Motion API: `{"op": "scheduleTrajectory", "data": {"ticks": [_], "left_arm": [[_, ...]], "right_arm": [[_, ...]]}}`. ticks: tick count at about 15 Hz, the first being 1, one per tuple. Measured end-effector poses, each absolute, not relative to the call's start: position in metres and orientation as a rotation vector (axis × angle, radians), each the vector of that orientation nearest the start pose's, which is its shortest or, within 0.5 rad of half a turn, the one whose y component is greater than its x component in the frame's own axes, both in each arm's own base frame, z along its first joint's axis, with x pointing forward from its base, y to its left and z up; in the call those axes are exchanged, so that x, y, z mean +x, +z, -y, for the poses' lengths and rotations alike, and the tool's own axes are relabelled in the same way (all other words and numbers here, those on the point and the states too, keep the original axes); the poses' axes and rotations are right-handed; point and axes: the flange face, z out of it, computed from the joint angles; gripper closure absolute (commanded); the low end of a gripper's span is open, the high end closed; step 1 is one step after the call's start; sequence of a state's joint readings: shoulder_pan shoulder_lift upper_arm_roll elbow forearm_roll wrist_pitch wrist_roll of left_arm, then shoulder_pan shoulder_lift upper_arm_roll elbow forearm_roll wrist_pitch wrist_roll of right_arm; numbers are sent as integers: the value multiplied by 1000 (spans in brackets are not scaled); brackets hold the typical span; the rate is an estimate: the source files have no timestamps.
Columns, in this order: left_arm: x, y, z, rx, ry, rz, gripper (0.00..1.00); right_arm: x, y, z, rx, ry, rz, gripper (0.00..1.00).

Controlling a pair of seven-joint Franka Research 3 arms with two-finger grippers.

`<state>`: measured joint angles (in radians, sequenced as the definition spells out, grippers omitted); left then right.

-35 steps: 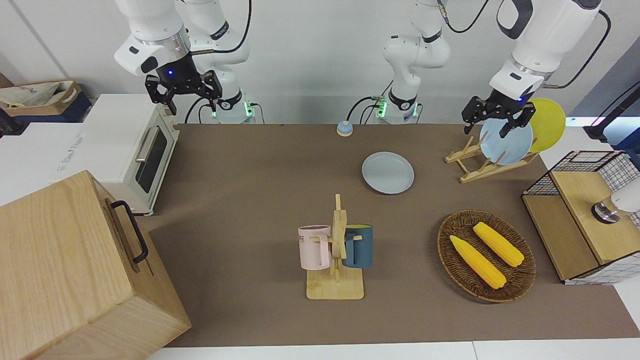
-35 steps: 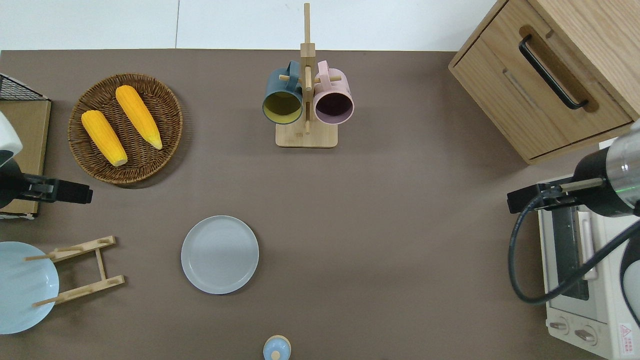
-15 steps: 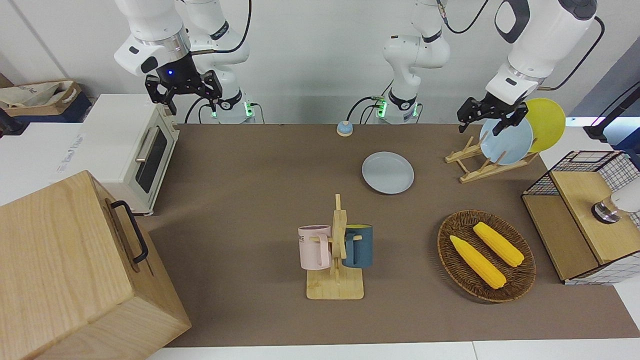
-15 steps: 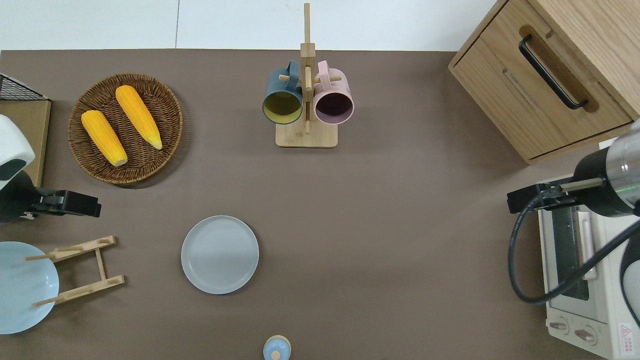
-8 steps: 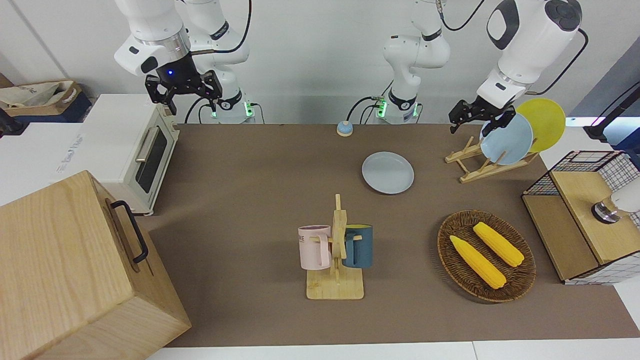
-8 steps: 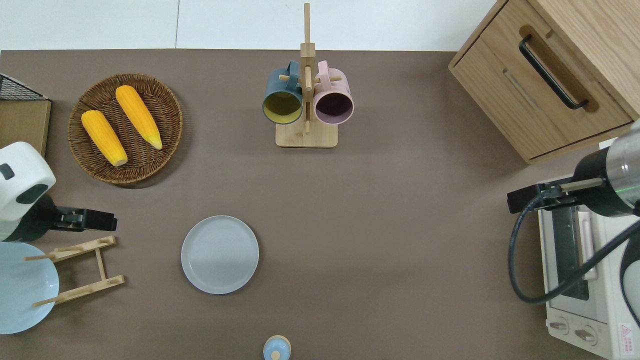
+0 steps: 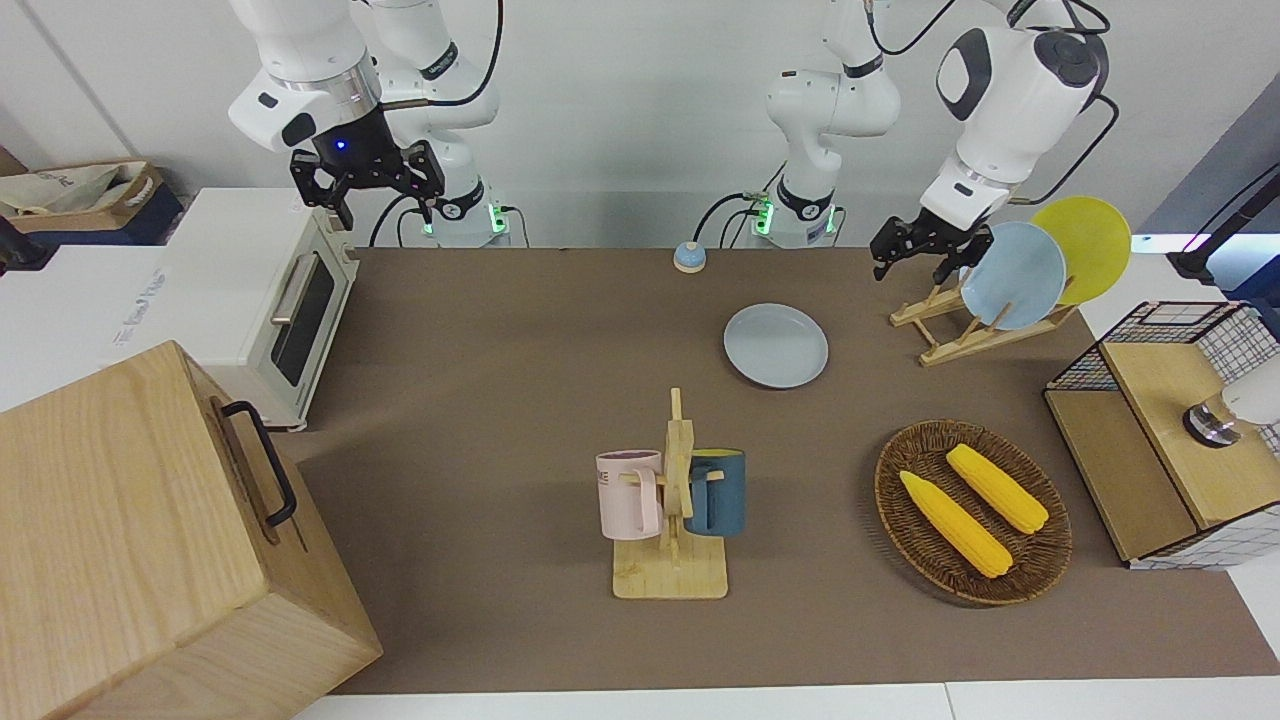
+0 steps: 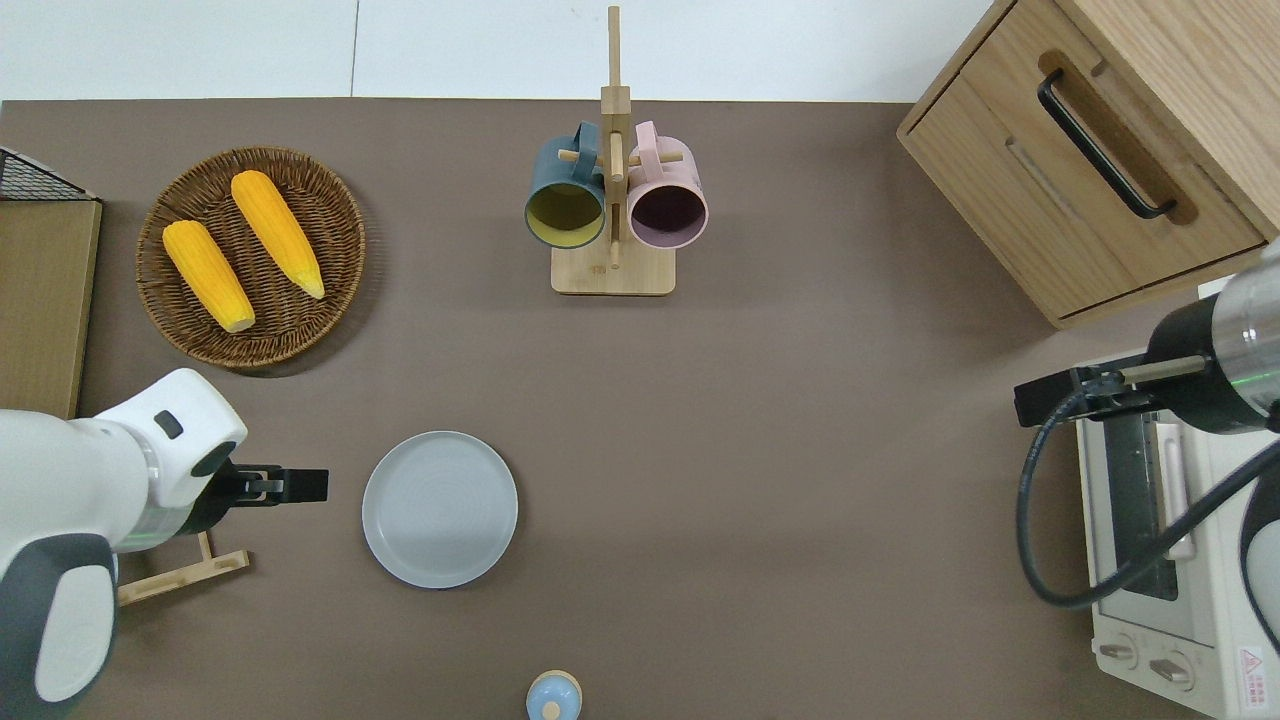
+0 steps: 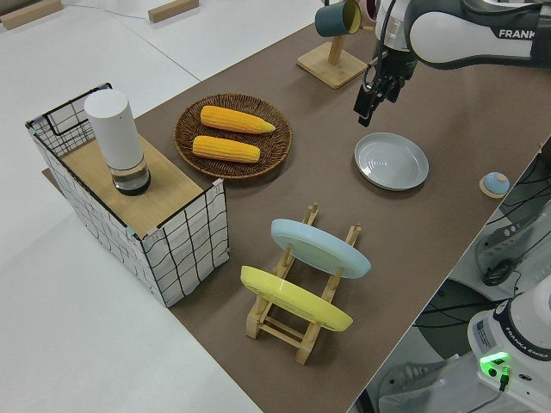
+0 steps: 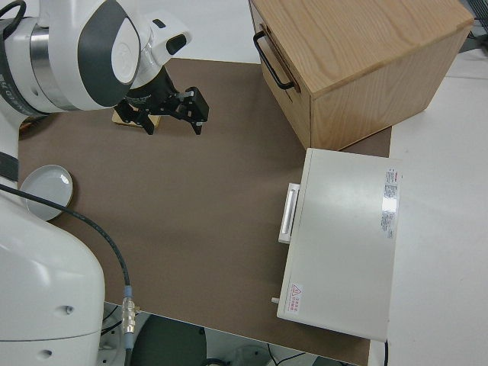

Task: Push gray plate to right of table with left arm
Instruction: 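Move the left gripper toward the gray plate's edge nearest the robot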

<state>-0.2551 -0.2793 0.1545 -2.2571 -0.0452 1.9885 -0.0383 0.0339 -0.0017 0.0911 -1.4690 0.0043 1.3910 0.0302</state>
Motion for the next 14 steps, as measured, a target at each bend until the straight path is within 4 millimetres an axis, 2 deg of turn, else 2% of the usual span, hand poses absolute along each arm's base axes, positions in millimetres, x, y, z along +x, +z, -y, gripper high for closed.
{"op": "scheduleTrajectory", "data": {"ticks": [3, 5, 7, 9, 14], "left_arm": [[452, 443, 58, -3219, -26, -71, 9], [439, 410, 59, -3218, -60, -62, 9], [431, 391, 58, -3217, -72, -54, 9], [425, 379, 57, -3217, -67, -46, 9], [422, 366, 56, -3215, -60, -4, 9]], "right_arm": [[531, 657, -67, -3138, 120, 150, 17], [531, 657, -67, -3138, 120, 150, 17], [531, 657, -67, -3138, 120, 150, 17], [531, 657, -67, -3138, 120, 150, 17], [531, 657, -67, -3138, 120, 150, 17]]}}
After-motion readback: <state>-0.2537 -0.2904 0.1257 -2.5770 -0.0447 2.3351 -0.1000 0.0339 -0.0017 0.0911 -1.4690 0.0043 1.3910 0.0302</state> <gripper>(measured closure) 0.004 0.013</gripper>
